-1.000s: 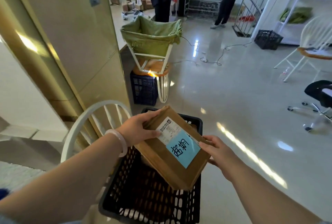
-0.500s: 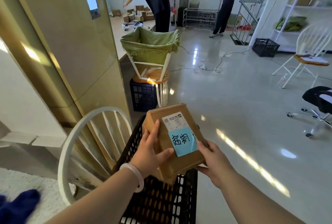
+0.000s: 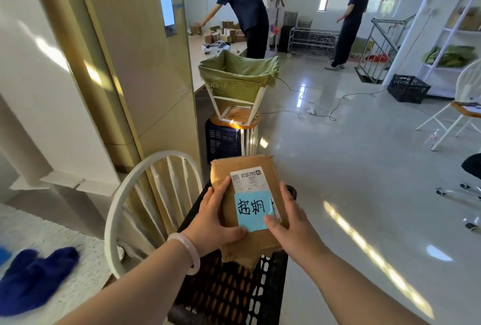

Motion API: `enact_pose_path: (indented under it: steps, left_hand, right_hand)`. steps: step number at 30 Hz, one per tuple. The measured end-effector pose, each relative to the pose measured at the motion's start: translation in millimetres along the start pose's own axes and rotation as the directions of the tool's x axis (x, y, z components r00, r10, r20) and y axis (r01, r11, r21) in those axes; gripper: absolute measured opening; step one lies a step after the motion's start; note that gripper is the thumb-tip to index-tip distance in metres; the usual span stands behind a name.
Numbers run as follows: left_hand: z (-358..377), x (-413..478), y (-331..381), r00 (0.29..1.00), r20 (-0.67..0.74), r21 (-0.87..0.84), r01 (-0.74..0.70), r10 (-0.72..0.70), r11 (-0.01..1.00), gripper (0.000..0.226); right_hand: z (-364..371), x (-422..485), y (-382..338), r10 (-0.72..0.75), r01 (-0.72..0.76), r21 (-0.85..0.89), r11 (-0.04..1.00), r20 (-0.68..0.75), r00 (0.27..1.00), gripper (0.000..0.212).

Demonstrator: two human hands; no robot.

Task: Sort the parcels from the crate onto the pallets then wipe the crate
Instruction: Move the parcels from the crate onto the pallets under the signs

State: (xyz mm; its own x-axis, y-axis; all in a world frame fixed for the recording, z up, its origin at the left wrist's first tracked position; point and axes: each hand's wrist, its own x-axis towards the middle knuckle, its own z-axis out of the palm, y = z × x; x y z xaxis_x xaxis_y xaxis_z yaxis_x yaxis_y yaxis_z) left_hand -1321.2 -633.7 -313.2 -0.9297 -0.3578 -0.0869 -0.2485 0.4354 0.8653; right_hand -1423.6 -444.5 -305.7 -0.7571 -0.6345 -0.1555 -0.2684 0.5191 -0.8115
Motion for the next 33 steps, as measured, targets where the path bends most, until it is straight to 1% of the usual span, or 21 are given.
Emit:
enact_pose_path:
  steps: [2,5,8,11,13,15,17,20,24,26,30,33]
  left_hand:
    - [-3.0,-11.3,-1.9,0.999,-0.020,0.042,-0.035,0.036,0.999,0.115]
    - [-13.3,-28.4,-8.3,0.996,-0.078,0.087,-0.032,0.039,0.996,0.119]
    - [-23.1,-48.1,-10.1,0.993,-0.112,0.128,0.038,-0.024,0.991,0.118]
    - [-37.5,-66.3,-12.8,0.978,-0.194,0.134,0.109,-0.082,0.985,0.112]
    - [-51.3,-78.9,-15.8,0.968,-0.234,0.130,0.125,-0.092,0.984,0.110]
    - [-67.0,-93.2,-22.6,0.959,-0.271,0.110,0.121,-0.087,0.987,0.109]
    - [-83.8,-107.6,-31.5,0.947,-0.319,0.100,0.080,-0.045,0.992,0.110]
    - [-112.0,-135.1,-48.6,0.920,-0.391,0.142,0.065,-0.004,0.988,0.111]
    - [-153.9,-180.7,-76.9,0.882,-0.463,0.131,0.163,-0.085,0.978,0.109]
    - [-175.8,-207.8,-91.8,0.851,-0.512,0.127,0.206,-0.114,0.970,0.107]
    - [-215.5,-262.6,-115.6,0.795,-0.556,0.048,0.321,-0.242,0.946,0.107]
    - [-247.1,-303.0,-132.4,0.750,-0.586,-0.028,0.358,-0.306,0.933,0.107]
  right_hand:
    - [8.5,-0.9,-2.4,-0.080,0.087,-0.110,0.990,0.067,0.995,0.088]
    - [21.3,-1.6,-6.6,-0.108,0.119,-0.091,0.989,0.125,0.986,0.085]
    - [34.7,0.2,-19.0,-0.138,0.153,-0.089,0.984,0.160,0.977,0.081]
    - [52.5,2.6,-38.5,-0.198,0.222,-0.104,0.969,0.204,0.959,0.078]
    - [65.0,4.7,-52.2,-0.208,0.249,-0.159,0.955,0.234,0.950,0.070]
    - [78.5,4.1,-68.1,-0.223,0.276,-0.183,0.944,0.265,0.938,0.071]
    - [93.8,2.7,-84.1,-0.276,0.326,-0.130,0.937,0.299,0.913,0.073]
    - [124.9,-0.1,-110.8,-0.304,0.363,-0.114,0.925,0.355,0.884,0.075]
    - [180.4,-13.4,-153.3,-0.332,0.410,-0.101,0.907,0.428,0.840,0.076]
    - [212.8,-22.7,-174.0,-0.334,0.423,-0.108,0.900,0.453,0.827,0.077]
    - [273.2,-42.3,-214.6,-0.360,0.483,-0.127,0.867,0.511,0.780,0.077]
    - [315.8,-58.8,-247.8,-0.389,0.523,-0.098,0.847,0.556,0.734,0.076]
